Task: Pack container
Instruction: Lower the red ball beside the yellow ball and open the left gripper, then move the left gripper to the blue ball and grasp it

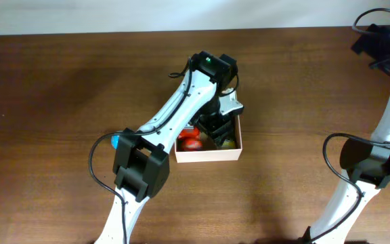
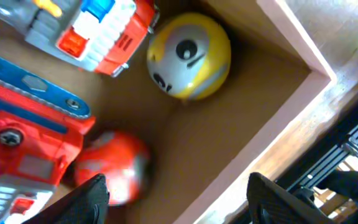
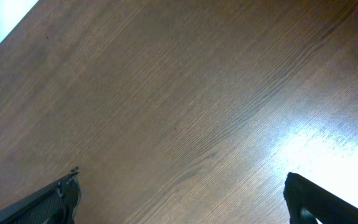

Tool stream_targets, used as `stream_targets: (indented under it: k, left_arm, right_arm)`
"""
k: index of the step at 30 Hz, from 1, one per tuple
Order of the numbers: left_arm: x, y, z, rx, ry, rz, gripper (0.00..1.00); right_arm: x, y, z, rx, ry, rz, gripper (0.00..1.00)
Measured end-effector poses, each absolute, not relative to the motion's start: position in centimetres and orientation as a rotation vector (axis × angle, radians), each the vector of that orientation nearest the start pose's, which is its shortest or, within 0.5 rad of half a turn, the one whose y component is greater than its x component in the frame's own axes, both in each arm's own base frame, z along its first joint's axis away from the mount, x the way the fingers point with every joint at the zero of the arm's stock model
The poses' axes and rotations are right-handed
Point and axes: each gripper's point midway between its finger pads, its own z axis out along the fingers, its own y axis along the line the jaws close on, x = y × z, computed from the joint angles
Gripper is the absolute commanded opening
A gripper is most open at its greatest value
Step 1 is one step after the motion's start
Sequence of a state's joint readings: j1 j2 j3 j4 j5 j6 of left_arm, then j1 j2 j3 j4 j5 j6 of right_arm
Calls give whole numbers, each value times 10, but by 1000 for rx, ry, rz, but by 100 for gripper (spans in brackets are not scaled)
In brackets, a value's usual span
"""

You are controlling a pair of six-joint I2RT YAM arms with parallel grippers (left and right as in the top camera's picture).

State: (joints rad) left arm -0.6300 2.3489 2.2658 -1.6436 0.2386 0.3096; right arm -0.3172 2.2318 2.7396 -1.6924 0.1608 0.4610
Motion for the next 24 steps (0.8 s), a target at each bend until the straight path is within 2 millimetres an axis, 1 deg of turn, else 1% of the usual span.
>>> stream_targets:
  k: [2, 3, 6, 9, 10, 12, 13, 16, 17, 20, 24]
  left_arm:
    - [315, -277, 102, 1474, 2966, -329, 71]
    - [315, -275, 102, 1476, 2969, -315, 66]
    - [314, -268, 105, 1476, 2990, -271, 64]
    - [325, -265, 116, 1430, 2969, -269, 65]
    - [330, -262, 120, 1405, 2961, -269, 67]
    - [342, -250, 130, 1331, 2957, -266, 73]
    - [347, -242, 136, 1288, 2957, -265, 75]
    - [370, -202, 164, 1088, 2951, -242, 79]
    - [374, -192, 171, 1038, 2948, -238, 79]
    - [390, -147, 199, 821, 2935, -218, 80]
    - [399, -95, 222, 584, 2926, -190, 81]
  right_arm:
    - [427, -169, 268, 1079, 2519, -182, 99]
    - [427, -169, 268, 1079, 2519, -182, 99]
    - [427, -169, 268, 1079, 2519, -182, 99]
    - [427, -169, 268, 1079, 2519, -182, 99]
    - [427, -169, 268, 1078, 2519, -182, 99]
    - [427, -169, 268, 1079, 2519, -182, 99]
    - [427, -169, 268, 1079, 2519, -182, 99]
    - [427, -169, 268, 1078, 2519, -182, 99]
    - [427, -169, 268, 1079, 2519, -181, 99]
    - [427, -169, 268, 1079, 2519, -182, 99]
    - [427, -169, 268, 1079, 2519, -182, 99]
